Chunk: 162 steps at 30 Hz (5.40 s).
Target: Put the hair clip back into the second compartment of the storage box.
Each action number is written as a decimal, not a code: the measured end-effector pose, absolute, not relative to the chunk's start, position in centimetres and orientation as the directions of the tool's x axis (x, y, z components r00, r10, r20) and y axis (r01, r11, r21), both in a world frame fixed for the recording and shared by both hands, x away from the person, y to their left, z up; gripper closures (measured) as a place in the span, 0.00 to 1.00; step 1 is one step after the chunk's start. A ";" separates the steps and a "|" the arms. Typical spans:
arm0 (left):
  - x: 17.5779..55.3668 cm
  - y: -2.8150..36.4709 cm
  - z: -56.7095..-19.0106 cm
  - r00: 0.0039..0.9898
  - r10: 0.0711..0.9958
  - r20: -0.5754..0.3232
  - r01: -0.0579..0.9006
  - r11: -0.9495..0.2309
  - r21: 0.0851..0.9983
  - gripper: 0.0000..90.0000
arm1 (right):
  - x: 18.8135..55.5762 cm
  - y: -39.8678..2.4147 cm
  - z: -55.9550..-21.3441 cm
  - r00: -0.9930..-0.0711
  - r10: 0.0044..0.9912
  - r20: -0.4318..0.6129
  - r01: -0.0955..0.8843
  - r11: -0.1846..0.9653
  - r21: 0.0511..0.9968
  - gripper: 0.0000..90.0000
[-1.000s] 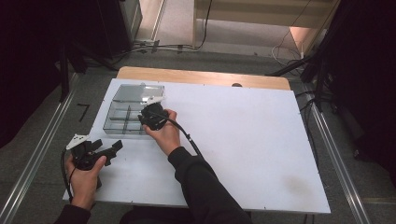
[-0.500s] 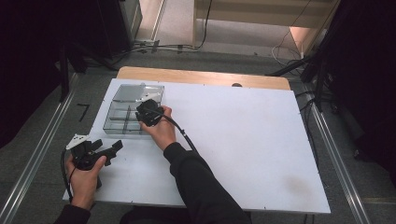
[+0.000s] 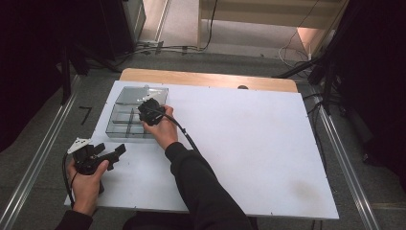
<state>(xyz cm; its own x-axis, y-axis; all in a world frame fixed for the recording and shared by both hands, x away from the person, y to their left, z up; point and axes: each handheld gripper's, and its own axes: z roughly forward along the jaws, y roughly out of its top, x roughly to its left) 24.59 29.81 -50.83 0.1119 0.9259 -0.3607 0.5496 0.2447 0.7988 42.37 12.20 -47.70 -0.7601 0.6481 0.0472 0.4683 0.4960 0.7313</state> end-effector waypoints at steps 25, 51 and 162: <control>24.5 29.8 -50.8 0.110 0.927 -0.360 0.551 0.244 0.798 0.10 | 41.6 9.8 -46.1 -0.786 0.613 0.083 0.452 0.478 0.753 0.43; 24.6 29.5 -50.9 0.112 0.933 -0.343 0.556 0.228 0.799 0.10 | 37.9 1.5 -46.8 -0.797 0.595 0.103 0.453 0.477 0.753 0.26; 24.8 28.8 -51.1 0.119 0.939 -0.322 0.571 0.201 0.796 0.10 | 30.6 -28.9 -46.9 -0.485 0.873 0.047 0.542 0.258 0.800 0.20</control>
